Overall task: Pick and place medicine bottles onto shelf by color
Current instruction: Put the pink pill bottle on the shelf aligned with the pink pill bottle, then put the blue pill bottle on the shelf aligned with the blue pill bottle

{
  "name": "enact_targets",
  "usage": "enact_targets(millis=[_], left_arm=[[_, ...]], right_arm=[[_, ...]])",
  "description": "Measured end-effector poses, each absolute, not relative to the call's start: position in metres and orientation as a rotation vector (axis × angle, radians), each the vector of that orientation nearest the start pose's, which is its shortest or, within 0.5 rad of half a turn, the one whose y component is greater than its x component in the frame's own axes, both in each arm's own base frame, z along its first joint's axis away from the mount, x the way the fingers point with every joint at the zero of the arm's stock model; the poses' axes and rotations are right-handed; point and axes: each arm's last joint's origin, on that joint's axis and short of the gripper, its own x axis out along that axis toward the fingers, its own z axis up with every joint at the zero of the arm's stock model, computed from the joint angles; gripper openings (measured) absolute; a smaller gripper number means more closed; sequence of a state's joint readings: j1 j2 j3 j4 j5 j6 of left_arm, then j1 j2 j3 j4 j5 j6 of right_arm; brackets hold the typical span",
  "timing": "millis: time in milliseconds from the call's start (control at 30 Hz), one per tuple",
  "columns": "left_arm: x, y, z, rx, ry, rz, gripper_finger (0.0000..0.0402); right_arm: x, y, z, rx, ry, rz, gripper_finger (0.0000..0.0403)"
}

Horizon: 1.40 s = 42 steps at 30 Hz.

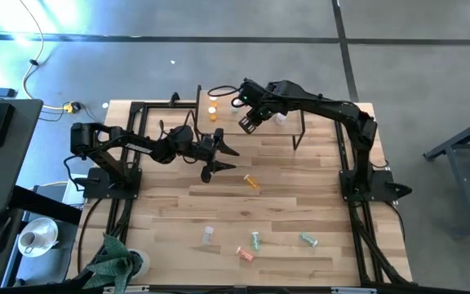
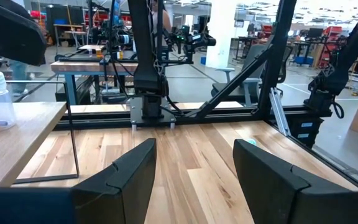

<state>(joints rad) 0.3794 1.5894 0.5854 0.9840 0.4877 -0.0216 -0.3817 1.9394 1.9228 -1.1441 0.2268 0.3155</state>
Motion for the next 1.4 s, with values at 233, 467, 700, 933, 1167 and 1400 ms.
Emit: enact_targets(millis=[233,467,700,933,1167,1400], left_arm=[[0.284,0.099,0.191,-0.030,0.019,-0.108,0.0202],[0.284,0.099,0.191,-0.030,0.019,-0.108,0.0202],[0.284,0.099,0.191,-0.030,0.019,-0.108,0.0202],[0.284,0.099,0.191,-0.015,0.019,-0.107,0.0202],[0.284,0.099,0.191,-0.013,0.019,-0.107,0.0202],[0.284,0.099,0.191,-0.015,0.020,-0.108,0.0202]], right_arm=[[0.367,-0.154,0.317,0.349,1.100,-0.721,0.0109],[0.367,-0.154,0.314,0.324,1.130,-0.705,0.0135],[0.367,-0.154,0.314,0.306,1.126,-0.716,0.0150],[0.368,-0.154,0.323,0.313,1.102,-0.687,0.0151],[0.365,-0.152,0.344,0.318,1.065,-0.691,0.0151],[0.357,-0.146,0.363,0.353,1.080,-0.711,0.0151]])
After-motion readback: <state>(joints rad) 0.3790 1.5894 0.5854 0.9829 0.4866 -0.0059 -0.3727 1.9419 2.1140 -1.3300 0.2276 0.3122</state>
